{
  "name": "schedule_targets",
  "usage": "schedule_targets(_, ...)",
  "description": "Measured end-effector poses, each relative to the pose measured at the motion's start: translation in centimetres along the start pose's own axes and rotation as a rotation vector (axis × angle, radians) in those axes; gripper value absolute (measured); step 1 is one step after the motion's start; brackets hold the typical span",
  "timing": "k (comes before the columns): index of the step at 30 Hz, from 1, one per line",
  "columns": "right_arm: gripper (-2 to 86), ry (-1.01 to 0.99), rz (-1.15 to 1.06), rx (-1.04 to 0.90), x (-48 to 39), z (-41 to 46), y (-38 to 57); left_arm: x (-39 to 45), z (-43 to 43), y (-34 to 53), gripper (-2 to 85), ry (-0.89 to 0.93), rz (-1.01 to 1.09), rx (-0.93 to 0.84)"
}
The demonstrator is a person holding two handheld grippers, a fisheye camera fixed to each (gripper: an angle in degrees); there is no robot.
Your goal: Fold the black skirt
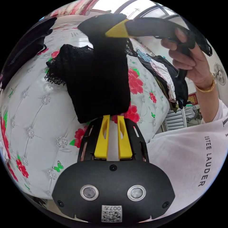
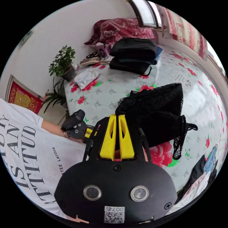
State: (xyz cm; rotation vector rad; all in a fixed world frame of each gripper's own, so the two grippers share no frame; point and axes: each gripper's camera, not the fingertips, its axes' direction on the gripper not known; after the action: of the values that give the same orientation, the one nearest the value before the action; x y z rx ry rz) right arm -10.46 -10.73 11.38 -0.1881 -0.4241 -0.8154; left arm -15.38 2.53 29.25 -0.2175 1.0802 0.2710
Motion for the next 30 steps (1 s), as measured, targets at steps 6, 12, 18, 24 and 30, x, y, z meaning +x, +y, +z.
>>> schedule_targets(6,1.0,-0.151,0.017,-0.233,-0.4,14.6,-1.4,-4.3,-4.3,3.5,5.3,0.073,-0.156,0.043)
schedule_targets(12,2.6,-0.243,0.126,0.039,5.6,10.6,0.6,-7.8,-9.0,4.8,6.9,0.142,-0.280,0.134)
schedule_targets(18,2.5,0.031,0.613,0.206,19.4,7.9,0.9,-10.4,-12.3,3.9,10.3,0.206,-0.360,0.183)
schedule_targets(24,1.3,0.050,0.354,0.230,19.4,9.4,-8.0,-11.6,-16.3,2.7,12.4,0.210,-0.390,0.218)
schedule_targets(30,2.9,0.069,0.256,0.193,18.9,9.8,-6.1,-14.0,-20.8,1.9,13.6,0.236,-0.419,0.272)
